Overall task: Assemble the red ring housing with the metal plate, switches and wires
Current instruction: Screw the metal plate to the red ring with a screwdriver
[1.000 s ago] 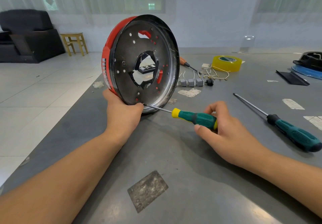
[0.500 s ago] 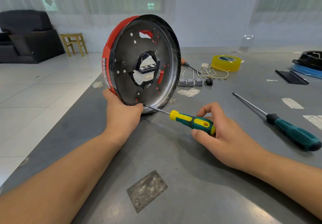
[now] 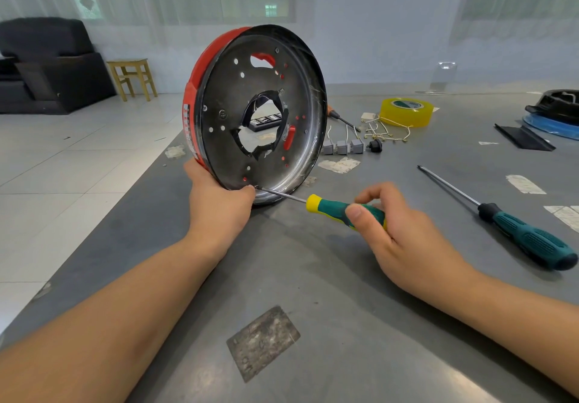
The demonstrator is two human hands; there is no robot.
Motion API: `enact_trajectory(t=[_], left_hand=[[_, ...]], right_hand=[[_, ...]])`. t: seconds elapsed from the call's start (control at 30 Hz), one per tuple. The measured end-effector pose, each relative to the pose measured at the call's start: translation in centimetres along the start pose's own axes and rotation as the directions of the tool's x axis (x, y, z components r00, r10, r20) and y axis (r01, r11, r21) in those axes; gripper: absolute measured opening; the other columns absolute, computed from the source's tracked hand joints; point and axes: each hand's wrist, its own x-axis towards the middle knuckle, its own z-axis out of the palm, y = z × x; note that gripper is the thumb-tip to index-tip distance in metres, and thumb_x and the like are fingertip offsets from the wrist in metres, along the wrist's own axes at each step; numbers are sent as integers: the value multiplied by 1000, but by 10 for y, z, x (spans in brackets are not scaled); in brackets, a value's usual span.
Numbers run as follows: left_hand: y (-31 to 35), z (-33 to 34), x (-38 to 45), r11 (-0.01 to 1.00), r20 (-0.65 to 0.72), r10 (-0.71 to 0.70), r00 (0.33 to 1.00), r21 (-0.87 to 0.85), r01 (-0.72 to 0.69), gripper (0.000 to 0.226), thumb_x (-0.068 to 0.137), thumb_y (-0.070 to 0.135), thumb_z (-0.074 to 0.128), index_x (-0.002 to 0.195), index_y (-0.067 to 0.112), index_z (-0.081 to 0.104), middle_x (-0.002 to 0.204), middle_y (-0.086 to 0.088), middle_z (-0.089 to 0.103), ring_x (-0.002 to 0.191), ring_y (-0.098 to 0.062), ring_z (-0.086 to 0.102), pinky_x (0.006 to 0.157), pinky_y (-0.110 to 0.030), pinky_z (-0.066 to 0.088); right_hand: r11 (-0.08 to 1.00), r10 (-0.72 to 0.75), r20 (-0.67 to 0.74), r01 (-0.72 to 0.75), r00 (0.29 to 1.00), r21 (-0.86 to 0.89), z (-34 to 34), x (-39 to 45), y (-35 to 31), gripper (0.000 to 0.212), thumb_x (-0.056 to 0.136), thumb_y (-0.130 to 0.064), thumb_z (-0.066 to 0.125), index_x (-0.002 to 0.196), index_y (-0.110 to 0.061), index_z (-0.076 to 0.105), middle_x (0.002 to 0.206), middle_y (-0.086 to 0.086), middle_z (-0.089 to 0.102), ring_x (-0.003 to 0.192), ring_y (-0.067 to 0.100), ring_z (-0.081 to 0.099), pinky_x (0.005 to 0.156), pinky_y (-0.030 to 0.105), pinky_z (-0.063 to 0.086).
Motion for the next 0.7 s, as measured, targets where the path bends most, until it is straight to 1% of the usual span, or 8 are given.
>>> enact_trajectory(t=[0.1, 0.17, 0.23, 0.3, 0.4, 0.53, 0.63, 0.7], left_hand=[[0, 0, 1, 1000, -7, -11, 1000, -20, 11, 58, 84, 8, 76, 121, 27, 36, 100, 17, 56, 83, 10, 59, 61, -11, 44], [0, 0, 1, 999, -6, -18, 1000, -29, 18, 58, 84, 8, 76, 120, 28, 36, 100, 17, 56, 83, 9, 58, 61, -11, 44], [-1, 0, 1, 1000, 1, -9, 1000, -21, 9, 57, 84, 7, 75, 119, 27, 35, 99, 15, 56, 77, 19, 57, 53, -3, 42], [0, 1, 0, 1000, 7, 4, 1000, -8, -4, 57, 84, 6, 75, 118, 27, 35, 98, 14, 57, 72, 25, 54, 51, -1, 40], [1, 1, -2, 1000, 11, 6, 1000, -3, -6, 56, 85, 5, 74, 118, 27, 34, 97, 13, 57, 71, 25, 54, 51, -1, 40], [3, 0, -3, 1000, 11, 7, 1000, 1, -7, 55, 85, 6, 74, 117, 27, 34, 96, 12, 57, 70, 25, 54, 50, -1, 40], [4, 0, -4, 1000, 11, 0, 1000, -3, 0, 55, 85, 7, 74, 118, 26, 34, 96, 13, 56, 70, 25, 54, 50, -1, 39], [5, -1, -3, 1000, 9, -10, 1000, -10, 10, 56, 85, 9, 75, 118, 27, 34, 97, 14, 55, 74, 21, 55, 51, -2, 39]], right_hand=[[999, -8, 65, 4, 998, 47, -2, 2, 5, 37, 91, -62, 54, 112, -45, 29, 76, -9, 60, 64, 5, 57, 55, 27, 46], [999, -20, 80, 16, 997, 43, -4, 3, 8, 35, 91, -54, 60, 109, -45, 31, 81, -10, 59, 68, 1, 57, 54, 19, 45], [999, -28, 55, 27, 998, 18, -6, 4, 7, 32, 88, -67, 53, 103, -41, 40, 74, -11, 60, 67, 3, 57, 54, 18, 43], [1000, -28, 17, 28, 999, -2, -6, 3, 5, 47, 80, -80, 42, 98, -38, 49, 73, -18, 60, 65, 4, 55, 53, 18, 42], [999, -9, -61, 7, 998, -41, -5, 3, 3, 54, 79, -84, 36, 92, -36, 56, 59, -9, 57, 59, 6, 54, 47, 22, 39], [998, 37, -31, -39, 999, -55, -4, 5, 2, 56, 79, -85, 30, 90, -34, 52, 61, -4, 57, 60, 8, 54, 49, 28, 39], [999, 32, 37, -33, 999, 43, -6, 4, 4, 32, 91, -65, 49, 103, -38, 39, 69, -17, 60, 60, 4, 54, 48, 20, 38], [999, -10, 74, 6, 997, 43, -10, 4, 5, 30, 92, -46, 58, 105, -40, 32, 75, -11, 62, 61, 9, 55, 53, 29, 46]])
